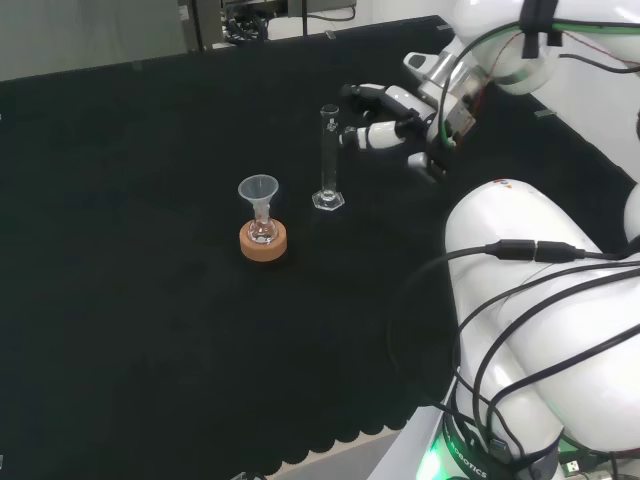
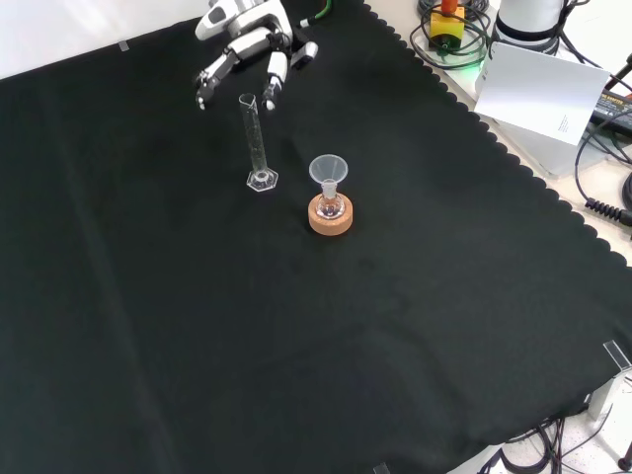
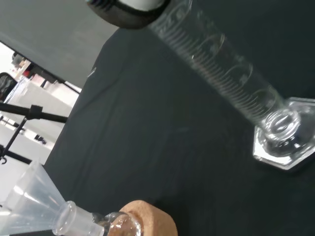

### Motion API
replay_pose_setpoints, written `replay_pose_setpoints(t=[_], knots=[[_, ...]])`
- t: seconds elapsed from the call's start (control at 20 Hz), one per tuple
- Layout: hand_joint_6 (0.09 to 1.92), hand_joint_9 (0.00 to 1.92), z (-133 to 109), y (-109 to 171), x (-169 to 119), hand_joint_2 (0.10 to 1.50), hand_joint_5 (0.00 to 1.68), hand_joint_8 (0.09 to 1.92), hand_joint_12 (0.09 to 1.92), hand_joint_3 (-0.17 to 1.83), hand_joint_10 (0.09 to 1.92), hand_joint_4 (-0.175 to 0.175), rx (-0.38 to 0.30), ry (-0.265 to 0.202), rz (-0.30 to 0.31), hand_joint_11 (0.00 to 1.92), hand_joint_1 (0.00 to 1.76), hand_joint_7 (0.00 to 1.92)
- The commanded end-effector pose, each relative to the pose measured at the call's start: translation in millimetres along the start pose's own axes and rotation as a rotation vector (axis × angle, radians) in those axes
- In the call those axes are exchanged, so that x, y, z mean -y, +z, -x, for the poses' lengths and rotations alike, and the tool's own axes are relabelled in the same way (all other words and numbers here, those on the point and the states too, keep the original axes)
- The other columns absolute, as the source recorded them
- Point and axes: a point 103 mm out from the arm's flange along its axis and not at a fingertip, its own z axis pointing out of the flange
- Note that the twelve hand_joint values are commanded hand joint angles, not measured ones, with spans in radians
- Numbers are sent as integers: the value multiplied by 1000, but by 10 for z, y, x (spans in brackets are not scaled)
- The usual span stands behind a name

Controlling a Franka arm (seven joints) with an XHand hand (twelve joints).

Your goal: Put the graduated cylinder back on the table.

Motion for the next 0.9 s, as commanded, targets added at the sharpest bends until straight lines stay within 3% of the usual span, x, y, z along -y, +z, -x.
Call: replay_pose_setpoints(t=[0.05, 0.25, 0.45, 0.9], knots=[[95, 192, -188, -485, 491, 886, 286, 699, 1382, -175, 744, -78, 115, 55, 82, 0, 906, 19], [90, 194, -421, -740, 805, 887, 286, 701, 1381, -175, 747, -79, 220, 60, 113, 0, 895, 21], [87, 207, -728, -867, 1004, 888, 288, 705, 1390, -175, 754, -79, 347, 70, 88, 0, 888, 32], [87, 216, -1249, -741, 1153, 892, 298, 710, 1412, -175, 755, -80, 469, 94, 20, 0, 867, 48]])
